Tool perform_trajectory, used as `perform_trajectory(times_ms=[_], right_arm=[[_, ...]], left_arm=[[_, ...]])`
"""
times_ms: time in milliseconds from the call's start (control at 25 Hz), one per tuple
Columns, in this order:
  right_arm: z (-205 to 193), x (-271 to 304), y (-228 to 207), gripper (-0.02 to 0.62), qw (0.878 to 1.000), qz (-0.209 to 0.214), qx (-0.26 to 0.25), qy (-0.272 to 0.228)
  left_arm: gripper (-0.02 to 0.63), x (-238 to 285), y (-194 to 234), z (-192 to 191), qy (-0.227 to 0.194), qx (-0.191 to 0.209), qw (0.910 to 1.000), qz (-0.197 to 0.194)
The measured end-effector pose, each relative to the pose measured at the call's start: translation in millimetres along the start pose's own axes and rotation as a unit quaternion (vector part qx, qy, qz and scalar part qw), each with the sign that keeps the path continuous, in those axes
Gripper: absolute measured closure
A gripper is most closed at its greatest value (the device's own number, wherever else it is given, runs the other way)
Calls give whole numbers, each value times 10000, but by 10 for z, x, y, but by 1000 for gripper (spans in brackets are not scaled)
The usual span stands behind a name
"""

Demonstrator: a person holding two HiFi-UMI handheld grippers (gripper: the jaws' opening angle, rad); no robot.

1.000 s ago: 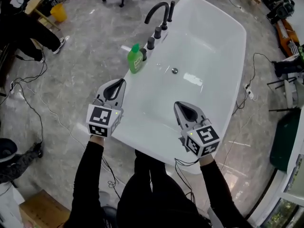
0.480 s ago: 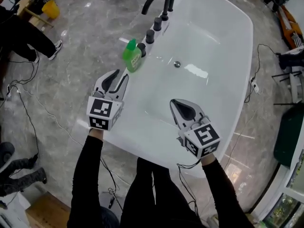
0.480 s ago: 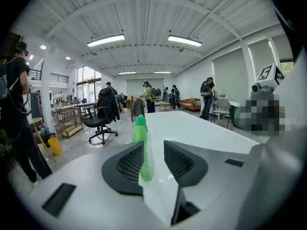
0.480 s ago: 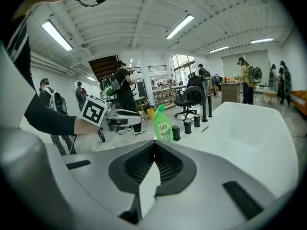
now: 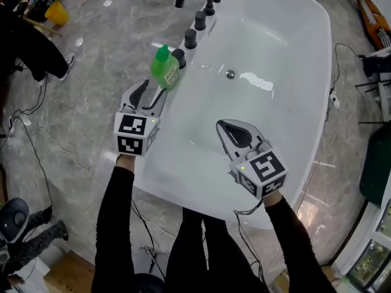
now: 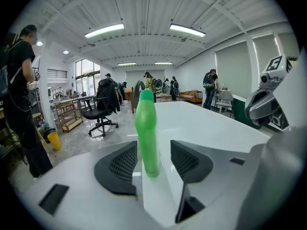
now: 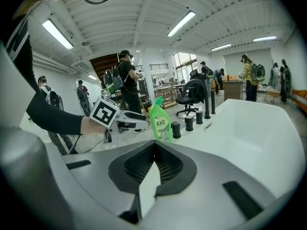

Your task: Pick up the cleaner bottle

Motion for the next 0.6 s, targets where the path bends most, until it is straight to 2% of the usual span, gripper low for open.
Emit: perform_trajectory(times_ms=[320, 600], right_arm=[[-130, 170, -39, 594, 9999, 38, 146, 43], [-298, 213, -29, 594, 9993, 62, 325, 172]], left_arm=[[382, 318, 103, -161, 189, -135, 9997, -16], [382, 524, 155, -165, 251, 81, 9996, -34]])
Point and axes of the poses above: the fingertips, and each gripper's own axes: x forward along the fingers, y to its left, z out of its top, the point moved 4 cm from there along -x, backward along the fingers, and after that the axes turned 11 degrees about -x, right-handed, at the moved point
